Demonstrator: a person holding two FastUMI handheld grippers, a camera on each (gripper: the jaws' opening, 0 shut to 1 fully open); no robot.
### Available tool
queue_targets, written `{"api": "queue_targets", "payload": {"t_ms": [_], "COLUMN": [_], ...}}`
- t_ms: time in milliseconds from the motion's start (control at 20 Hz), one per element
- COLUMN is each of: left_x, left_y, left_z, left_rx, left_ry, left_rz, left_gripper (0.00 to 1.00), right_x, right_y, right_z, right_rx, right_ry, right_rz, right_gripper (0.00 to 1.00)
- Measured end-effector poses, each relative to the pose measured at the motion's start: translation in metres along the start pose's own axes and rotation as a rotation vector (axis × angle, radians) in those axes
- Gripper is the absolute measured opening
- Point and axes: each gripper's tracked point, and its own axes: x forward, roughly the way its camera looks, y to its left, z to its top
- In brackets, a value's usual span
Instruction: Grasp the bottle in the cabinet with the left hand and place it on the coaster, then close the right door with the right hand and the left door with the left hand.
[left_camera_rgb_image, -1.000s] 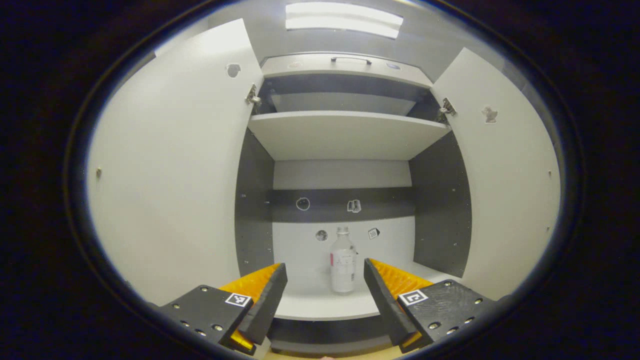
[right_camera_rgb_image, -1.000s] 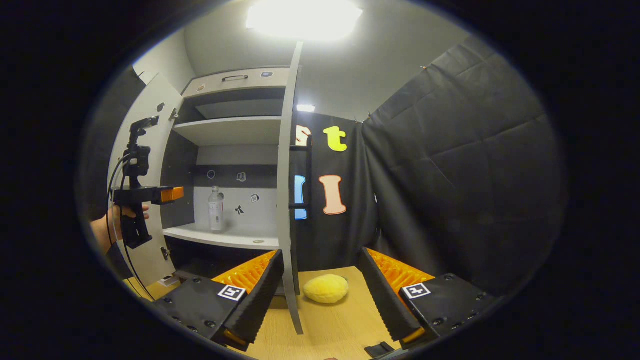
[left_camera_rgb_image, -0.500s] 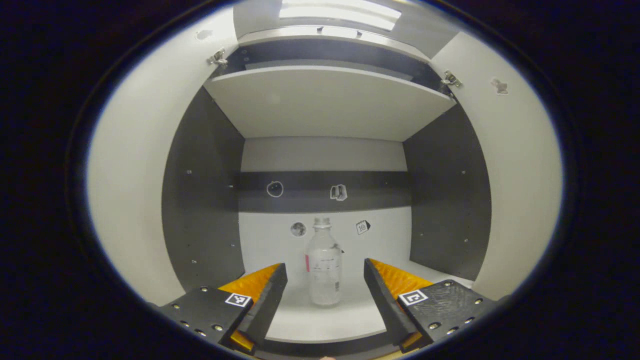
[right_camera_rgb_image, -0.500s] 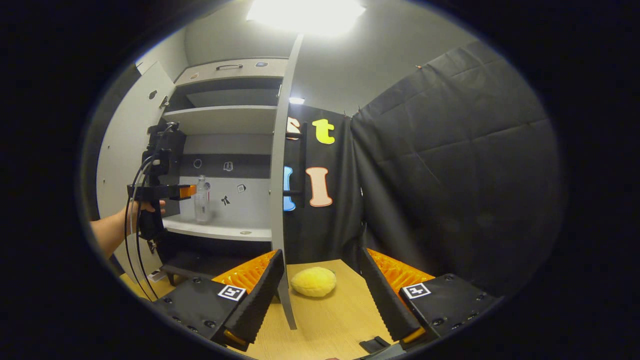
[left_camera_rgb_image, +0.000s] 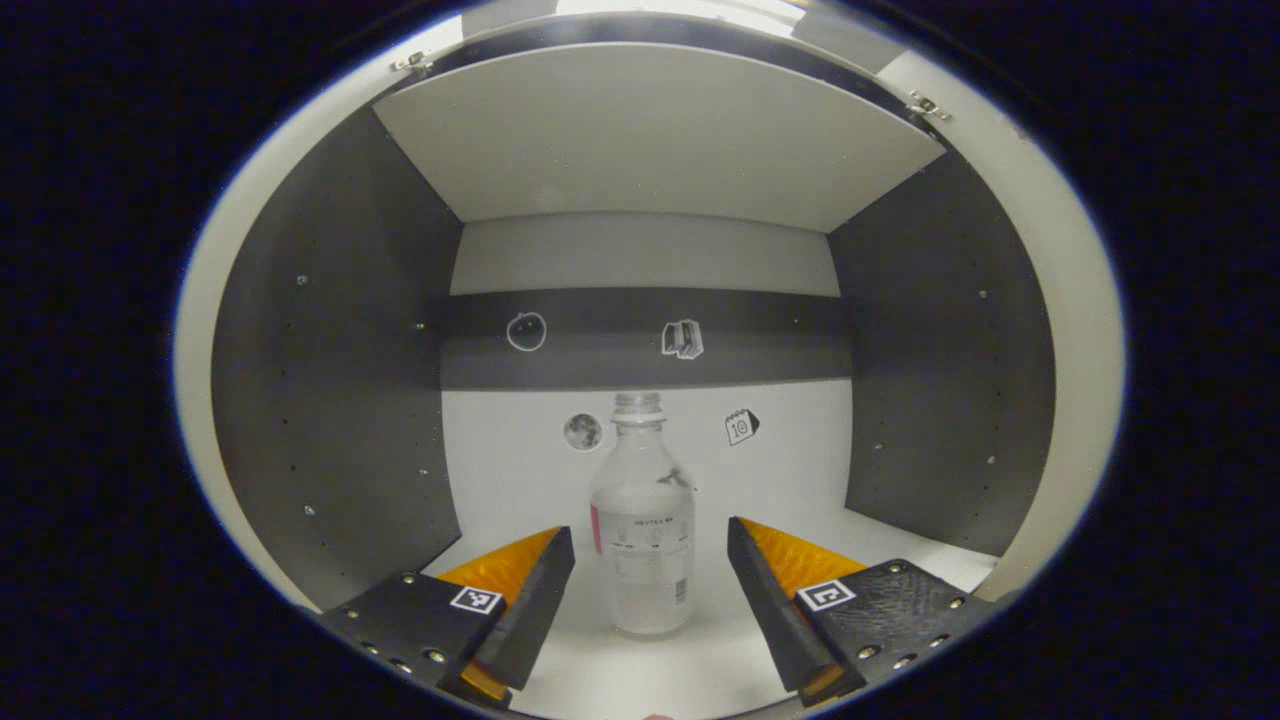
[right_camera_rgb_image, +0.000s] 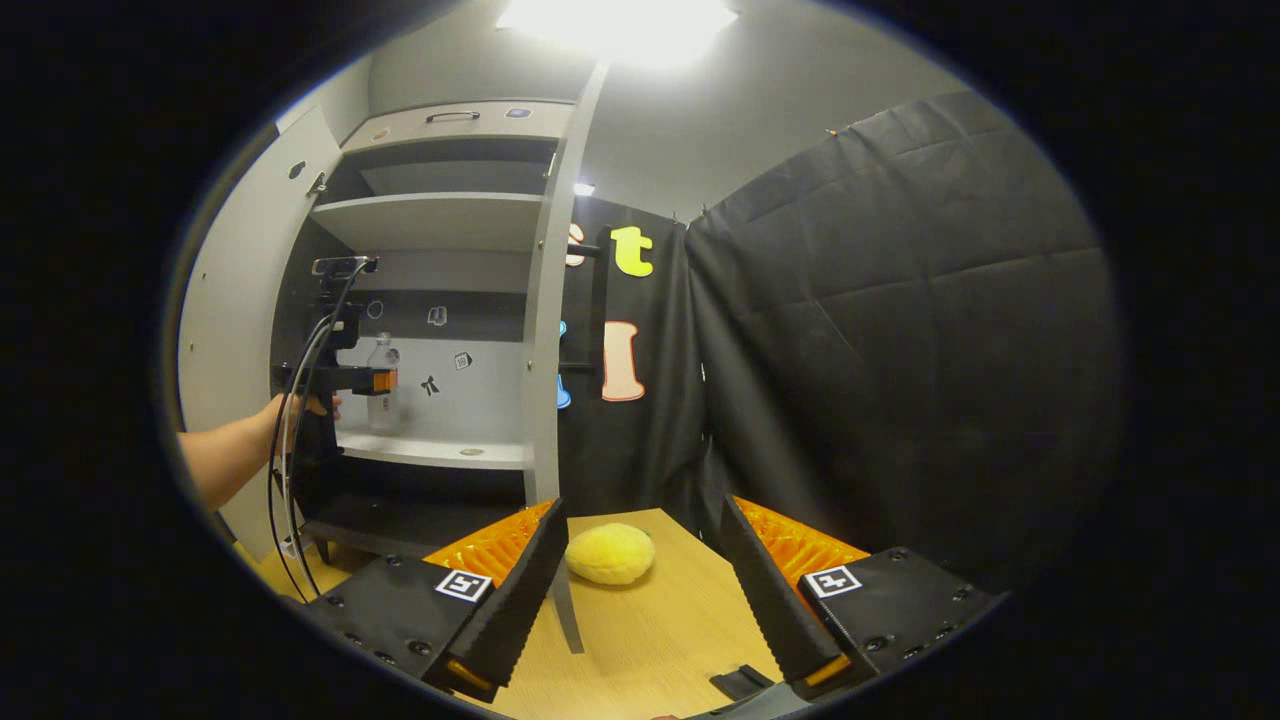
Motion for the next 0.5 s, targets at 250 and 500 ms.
{"api": "queue_targets", "payload": {"t_ms": [250, 500], "left_x": [0.023, 0.024], "left_y": [0.0, 0.003], "left_z": [-0.013, -0.006], "left_rx": [0.009, 0.044], "left_ry": [0.035, 0.019], "left_rz": [0.004, 0.022], "left_gripper": [0.91, 0.74], "right_x": [0.001, 0.001], "right_y": [0.0, -0.004], "right_z": [-0.004, -0.004], "right_rx": [-0.006, -0.004], "right_ry": [0.008, 0.012], "right_rz": [-0.008, -0.001], "right_gripper": [0.98, 0.98]}}
